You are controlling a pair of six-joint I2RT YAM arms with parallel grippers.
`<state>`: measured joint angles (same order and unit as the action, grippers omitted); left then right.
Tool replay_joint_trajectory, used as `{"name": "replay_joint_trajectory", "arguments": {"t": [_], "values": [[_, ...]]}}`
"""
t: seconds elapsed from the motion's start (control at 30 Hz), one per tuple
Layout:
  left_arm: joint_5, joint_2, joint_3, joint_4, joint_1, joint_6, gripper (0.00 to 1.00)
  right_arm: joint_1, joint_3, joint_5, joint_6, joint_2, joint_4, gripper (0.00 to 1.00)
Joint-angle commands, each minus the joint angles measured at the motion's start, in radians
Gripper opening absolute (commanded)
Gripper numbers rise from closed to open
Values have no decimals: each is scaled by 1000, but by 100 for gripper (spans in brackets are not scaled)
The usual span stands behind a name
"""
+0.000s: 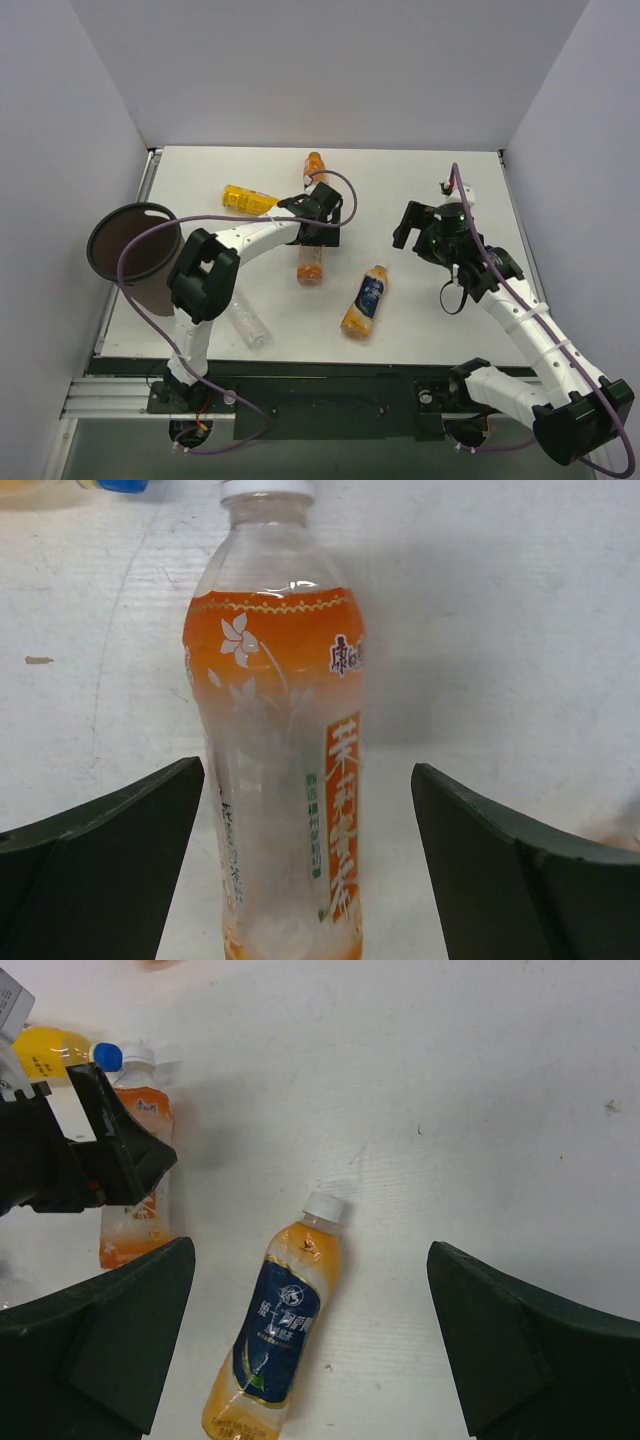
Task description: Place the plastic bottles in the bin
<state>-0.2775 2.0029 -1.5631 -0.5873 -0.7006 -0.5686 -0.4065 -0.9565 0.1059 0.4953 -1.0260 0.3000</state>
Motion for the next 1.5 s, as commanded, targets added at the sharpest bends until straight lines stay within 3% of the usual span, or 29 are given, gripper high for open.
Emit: {"name": "replay_joint_trajectory", "arguments": {"t": [0.0, 0.07, 0.2, 0.37, 0.4, 0.5, 0.67, 0.77, 0.87, 1.03, 1.17, 1.43, 1.47], "values": [[-147, 56, -68, -71, 4, -22, 97, -5, 21, 15, -15, 14, 11, 95], [-143, 63, -57, -60, 1, -24, 97, -3, 28, 23, -30, 17, 14, 95], [-118, 48, -35, -58, -4, -17, 87, -2, 6, 55, -63, 4, 42, 94], [-166, -54, -20, -92, -7, 0, 52, -2, 9, 66, -67, -6, 37, 93], [-178, -102, -20, -94, -7, -1, 50, -2, 10, 69, -70, -12, 37, 93], [-187, -209, -32, -78, -8, 30, 50, -2, 7, 77, -72, -35, 40, 92], [-339, -471, -51, 5, 16, 191, 55, -2, -7, 121, -92, -34, 60, 91], [-241, -621, -14, 86, 151, 280, 55, 5, -11, 184, -129, 12, 82, 91], [-232, -772, 20, 148, 295, 350, 57, 14, -5, 202, -149, 43, 87, 92], [-310, -964, 177, 305, 375, 525, 65, 20, 18, 186, -136, 47, 74, 92], [-403, -1033, 270, 388, 427, 654, 70, 29, 6, 198, -153, 20, 71, 91], [-410, -1102, 488, 428, 585, 613, 71, 32, -31, 166, -166, -22, 60, 92], [-396, -1102, 503, 425, 593, 605, 77, 32, -30, 160, -164, -25, 59, 91]]}}
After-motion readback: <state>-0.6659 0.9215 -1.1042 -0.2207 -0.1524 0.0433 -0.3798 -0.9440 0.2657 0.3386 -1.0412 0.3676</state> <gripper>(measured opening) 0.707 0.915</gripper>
